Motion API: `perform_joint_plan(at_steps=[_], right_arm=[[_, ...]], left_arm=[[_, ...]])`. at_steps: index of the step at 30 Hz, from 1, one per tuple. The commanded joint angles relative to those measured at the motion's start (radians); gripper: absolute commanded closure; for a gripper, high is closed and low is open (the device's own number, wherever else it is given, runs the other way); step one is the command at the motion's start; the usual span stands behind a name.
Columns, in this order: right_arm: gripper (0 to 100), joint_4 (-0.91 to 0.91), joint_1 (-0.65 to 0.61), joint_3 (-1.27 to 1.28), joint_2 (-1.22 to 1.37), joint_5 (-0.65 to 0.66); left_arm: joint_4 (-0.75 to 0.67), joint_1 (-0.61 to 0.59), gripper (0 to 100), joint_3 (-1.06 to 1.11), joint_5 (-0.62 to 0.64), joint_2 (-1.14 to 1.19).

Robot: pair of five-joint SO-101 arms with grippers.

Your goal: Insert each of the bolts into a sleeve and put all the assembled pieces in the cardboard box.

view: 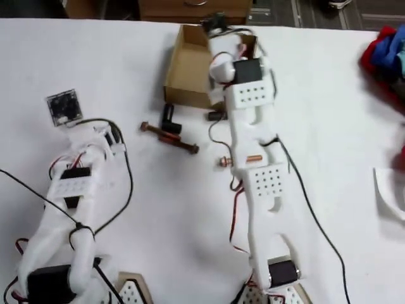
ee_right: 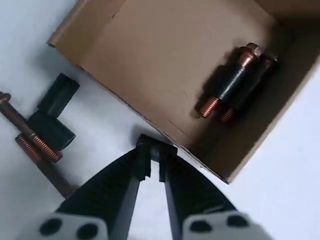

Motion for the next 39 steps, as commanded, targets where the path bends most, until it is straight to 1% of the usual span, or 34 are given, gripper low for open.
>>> perform_joint_plan(at_steps=[1,3,6,8,11,15,19,21,28,39], right_arm=[[96.2,0.025,-0.048,0.063,-0.128,0.038],[90.9,0.025,-0.076,0.166,-0.176,0.051],[79.5,0.024,-0.117,0.381,-0.251,0.203],[74.2,0.022,-0.136,0.494,-0.283,0.282],[74.8,0.022,-0.15,0.56,-0.295,0.334],[75.3,-0.015,-0.183,0.56,-0.294,0.313],[75.5,-0.176,-0.194,0.572,-0.282,0.186],[75.5,-0.231,-0.194,0.562,-0.248,0.144],[75.5,-0.295,-0.197,0.56,-0.114,0.129],[75.5,-0.384,-0.286,0.56,-0.048,0.129]], left_arm=[[-0.012,-0.012,82,-0.012,0.015,-0.014],[-0.012,-0.012,82,-0.012,0.015,-0.014],[-0.012,-0.012,82,-0.012,0.015,-0.014],[-0.012,-0.012,82,-0.012,0.015,-0.014],[-0.014,-0.012,82,-0.012,0.015,-0.014],[-0.014,-0.012,82,-0.012,0.015,-0.014],[-0.017,-0.049,82,-0.012,0.023,-0.014],[-0.018,-0.06,82,-0.012,0.023,-0.014],[-0.018,-0.055,82,-0.012,0.023,-0.014],[-0.018,-0.055,82,-0.012,0.023,-0.014]])
